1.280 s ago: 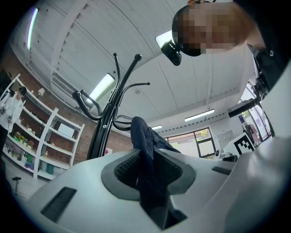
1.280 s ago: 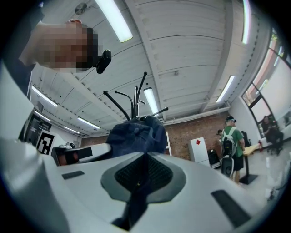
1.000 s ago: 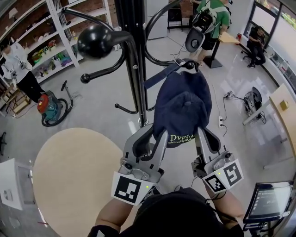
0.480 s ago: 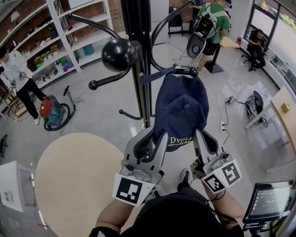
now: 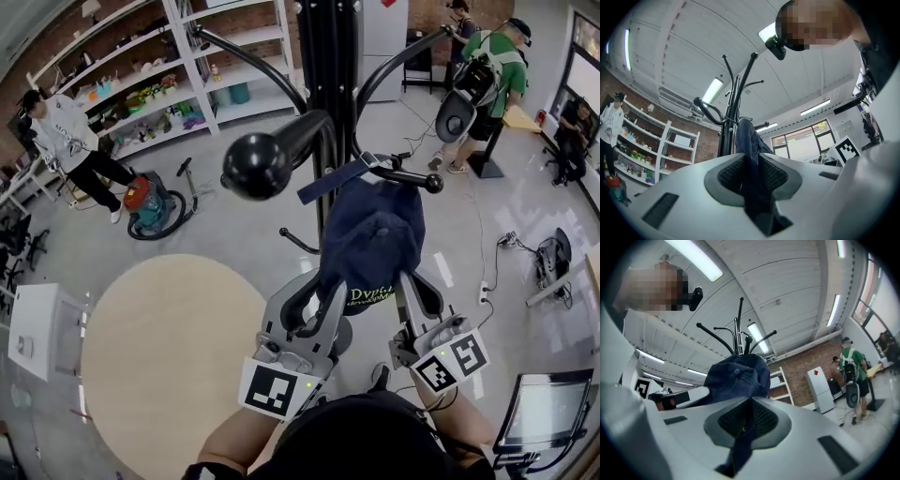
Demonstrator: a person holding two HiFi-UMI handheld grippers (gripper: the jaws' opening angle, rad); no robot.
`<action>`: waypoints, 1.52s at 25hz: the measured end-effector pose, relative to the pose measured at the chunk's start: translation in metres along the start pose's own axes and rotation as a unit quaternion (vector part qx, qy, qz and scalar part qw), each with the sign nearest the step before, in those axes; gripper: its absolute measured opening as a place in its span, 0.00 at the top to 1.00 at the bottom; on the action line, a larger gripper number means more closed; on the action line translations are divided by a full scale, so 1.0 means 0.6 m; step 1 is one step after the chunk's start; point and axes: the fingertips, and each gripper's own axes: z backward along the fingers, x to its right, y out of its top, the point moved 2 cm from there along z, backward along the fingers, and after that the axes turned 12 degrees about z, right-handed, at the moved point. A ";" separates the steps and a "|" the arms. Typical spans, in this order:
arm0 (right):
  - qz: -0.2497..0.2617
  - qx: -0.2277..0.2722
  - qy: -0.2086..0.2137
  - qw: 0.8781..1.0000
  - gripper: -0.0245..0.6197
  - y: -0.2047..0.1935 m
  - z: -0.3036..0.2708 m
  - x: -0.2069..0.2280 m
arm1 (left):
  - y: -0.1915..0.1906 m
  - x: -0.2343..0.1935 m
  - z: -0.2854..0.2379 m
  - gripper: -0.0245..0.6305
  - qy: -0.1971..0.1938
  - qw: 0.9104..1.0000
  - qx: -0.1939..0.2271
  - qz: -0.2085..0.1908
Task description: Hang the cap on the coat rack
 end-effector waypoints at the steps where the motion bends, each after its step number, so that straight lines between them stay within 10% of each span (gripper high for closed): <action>1: -0.003 0.001 0.011 1.000 0.94 -0.004 -0.011 -0.001 | 0.000 -0.007 0.002 0.82 0.012 1.000 -0.002 -0.004; 21: -0.057 -0.038 0.109 0.992 0.94 -0.077 -0.061 0.061 | -0.085 0.005 -0.008 0.82 0.125 0.990 -0.043 -0.050; 38: -0.068 -0.050 0.159 0.984 0.91 -0.109 -0.059 0.097 | -0.143 -0.011 -0.002 0.81 0.222 0.975 -0.029 0.003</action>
